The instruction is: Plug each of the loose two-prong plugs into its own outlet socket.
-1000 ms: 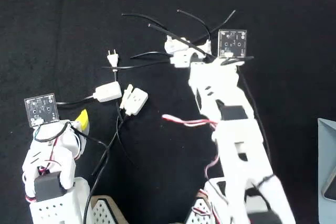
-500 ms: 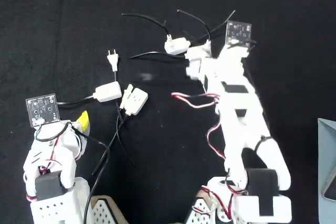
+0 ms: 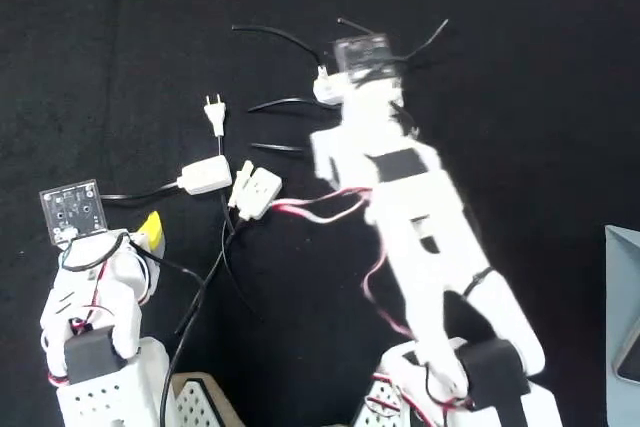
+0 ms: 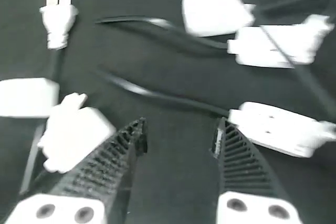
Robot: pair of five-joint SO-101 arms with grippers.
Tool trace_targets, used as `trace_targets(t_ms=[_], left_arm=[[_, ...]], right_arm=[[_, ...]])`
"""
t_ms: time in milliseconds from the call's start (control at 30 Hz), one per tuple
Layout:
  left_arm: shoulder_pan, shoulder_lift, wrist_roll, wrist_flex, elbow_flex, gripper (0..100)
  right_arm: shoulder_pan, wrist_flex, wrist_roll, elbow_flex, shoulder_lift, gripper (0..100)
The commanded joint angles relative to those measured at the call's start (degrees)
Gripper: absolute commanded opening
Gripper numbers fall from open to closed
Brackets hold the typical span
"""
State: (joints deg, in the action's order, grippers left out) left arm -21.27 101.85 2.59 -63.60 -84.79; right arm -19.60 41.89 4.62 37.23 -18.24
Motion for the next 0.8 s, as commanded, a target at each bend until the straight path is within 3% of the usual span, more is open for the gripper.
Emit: trace_targets(t_ms=[0,300,767], left_arm=[[-0.66,0.26,-0.35,2.37,0.92,25],[-0.66,0.26,-0.35,2.37,0.75,25],[-0.66,0.26,-0.18,2.37,0.66,25]], right_arm=[[-6.42,-1.49,-0.44,-3.12,-0.22,20.1],[-14.15,-16.09,-0.7,-3.82,13.58,20.1],[-18.11,-16.62,-0.35,-16.04,30.9,20.1]])
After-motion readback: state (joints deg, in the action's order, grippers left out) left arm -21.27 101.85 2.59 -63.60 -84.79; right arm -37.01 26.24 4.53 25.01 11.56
